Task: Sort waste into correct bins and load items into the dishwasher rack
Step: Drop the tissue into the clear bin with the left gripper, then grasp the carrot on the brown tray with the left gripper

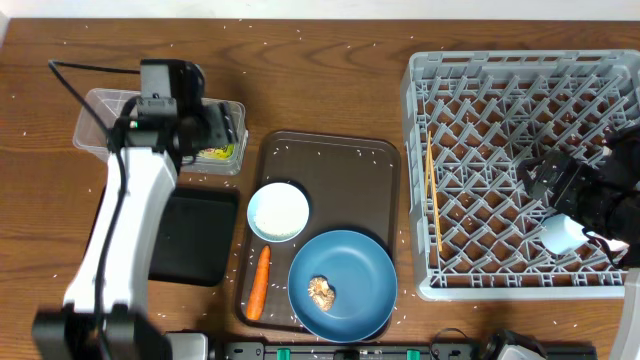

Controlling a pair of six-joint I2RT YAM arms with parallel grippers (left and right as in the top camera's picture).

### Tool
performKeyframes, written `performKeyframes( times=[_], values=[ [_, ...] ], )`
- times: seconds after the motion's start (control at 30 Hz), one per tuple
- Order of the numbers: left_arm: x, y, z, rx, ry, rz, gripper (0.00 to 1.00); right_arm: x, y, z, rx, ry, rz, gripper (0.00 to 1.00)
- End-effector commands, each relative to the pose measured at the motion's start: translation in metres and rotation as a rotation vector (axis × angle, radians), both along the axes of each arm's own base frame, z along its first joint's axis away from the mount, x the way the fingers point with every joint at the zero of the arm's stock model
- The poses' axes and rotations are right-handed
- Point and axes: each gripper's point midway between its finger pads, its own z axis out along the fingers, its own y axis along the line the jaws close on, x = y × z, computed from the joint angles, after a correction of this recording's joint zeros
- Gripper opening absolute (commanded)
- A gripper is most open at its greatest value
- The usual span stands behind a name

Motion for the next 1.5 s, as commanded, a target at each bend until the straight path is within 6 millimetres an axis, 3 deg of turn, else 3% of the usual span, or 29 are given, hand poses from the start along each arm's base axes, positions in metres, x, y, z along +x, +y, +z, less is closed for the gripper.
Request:
performKeyframes(
  times=[0.0, 0.13, 0.27, 0.4, 0.6, 0.77, 1.0, 1.3, 1.47],
  values=[
    [-0.029, -0.042, 0.019, -0.027, -0.004, -0.177, 0.73, 0.001, 0.001, 0.003, -0.017, -0.012, 0.02, 0.99],
    [-0.067, -0.073, 0.006, 0.018, 0.113, -0.316, 0.73, 0.003, 0.001, 0.004, -0.021, -0.022, 0.02, 0.99],
    [-0.091, -0.081, -0.018, 0.103, 0.219, -0.368, 0.73, 0.003, 0.001, 0.005, -0.022, -0.023, 0.02, 0.99],
    [-0.1, -0.067, -0.039, 0.196, 0.289, -0.304, 0.7, 0.003, 0.001, 0.004, -0.021, -0.021, 0.02, 0.99],
    [-0.111, -0.056, -0.057, 0.171, 0.37, -0.185, 0.69, -0.002, 0.002, 0.001, -0.012, 0.001, 0.021, 0.99],
    [-0.157, -0.05, -0.067, 0.144, 0.568, -0.161, 0.49, -0.002, 0.002, 0.001, -0.012, 0.003, 0.021, 0.99],
    [-0.193, -0.041, -0.07, 0.148, 0.631, -0.119, 0.53, -0.001, 0.002, 0.002, -0.014, -0.002, 0.021, 0.99],
    [-0.235, -0.057, -0.125, -0.007, 0.614, -0.147, 0.64, 0.001, 0.001, 0.003, -0.018, -0.015, 0.02, 0.99],
    [-0.255, -0.057, -0.151, -0.037, 0.675, -0.15, 0.64, 0.001, 0.001, 0.003, -0.016, -0.014, 0.017, 0.99]
  ],
)
